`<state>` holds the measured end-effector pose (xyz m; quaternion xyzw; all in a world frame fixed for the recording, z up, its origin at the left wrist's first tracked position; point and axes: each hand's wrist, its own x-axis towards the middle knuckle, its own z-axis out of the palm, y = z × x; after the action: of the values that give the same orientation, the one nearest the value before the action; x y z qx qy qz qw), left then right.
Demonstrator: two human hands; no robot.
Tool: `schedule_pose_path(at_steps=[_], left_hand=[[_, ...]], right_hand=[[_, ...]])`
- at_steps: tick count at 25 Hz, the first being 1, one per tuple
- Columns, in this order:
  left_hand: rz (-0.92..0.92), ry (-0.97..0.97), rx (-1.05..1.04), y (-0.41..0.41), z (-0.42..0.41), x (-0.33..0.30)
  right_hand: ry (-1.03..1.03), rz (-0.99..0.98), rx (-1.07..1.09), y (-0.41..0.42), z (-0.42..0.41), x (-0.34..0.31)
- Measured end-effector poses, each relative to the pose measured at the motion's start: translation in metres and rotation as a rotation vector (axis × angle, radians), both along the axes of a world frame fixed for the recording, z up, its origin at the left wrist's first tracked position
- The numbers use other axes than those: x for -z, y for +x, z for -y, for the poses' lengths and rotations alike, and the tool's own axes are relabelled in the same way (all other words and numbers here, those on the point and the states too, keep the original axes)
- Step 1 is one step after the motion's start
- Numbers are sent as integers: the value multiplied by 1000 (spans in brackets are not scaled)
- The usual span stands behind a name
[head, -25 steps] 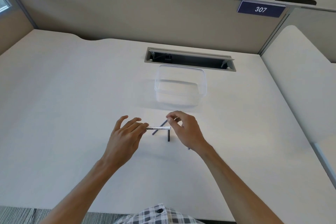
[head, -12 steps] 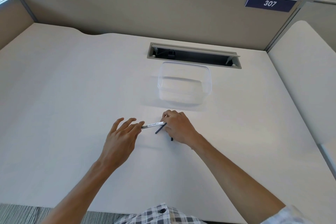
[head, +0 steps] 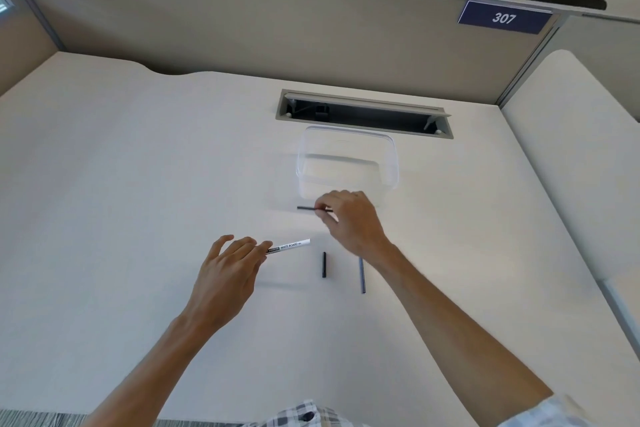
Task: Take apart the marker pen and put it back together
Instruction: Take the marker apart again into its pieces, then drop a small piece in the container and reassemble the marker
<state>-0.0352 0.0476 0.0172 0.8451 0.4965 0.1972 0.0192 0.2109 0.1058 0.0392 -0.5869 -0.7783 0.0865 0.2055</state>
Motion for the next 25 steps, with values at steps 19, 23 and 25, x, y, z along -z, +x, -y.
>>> schedule_pose_path(at_steps=[19,23,25], left_hand=[[58,-31,-8,5,-2,-6],[73,-35,-12,5,0,-5],[76,-37,-6,6,1,-4]], right_hand=[[112,-108,277,36,-48,-45],[179,-193,330,42,-16,-34],[164,-224,362,45,5,-24]])
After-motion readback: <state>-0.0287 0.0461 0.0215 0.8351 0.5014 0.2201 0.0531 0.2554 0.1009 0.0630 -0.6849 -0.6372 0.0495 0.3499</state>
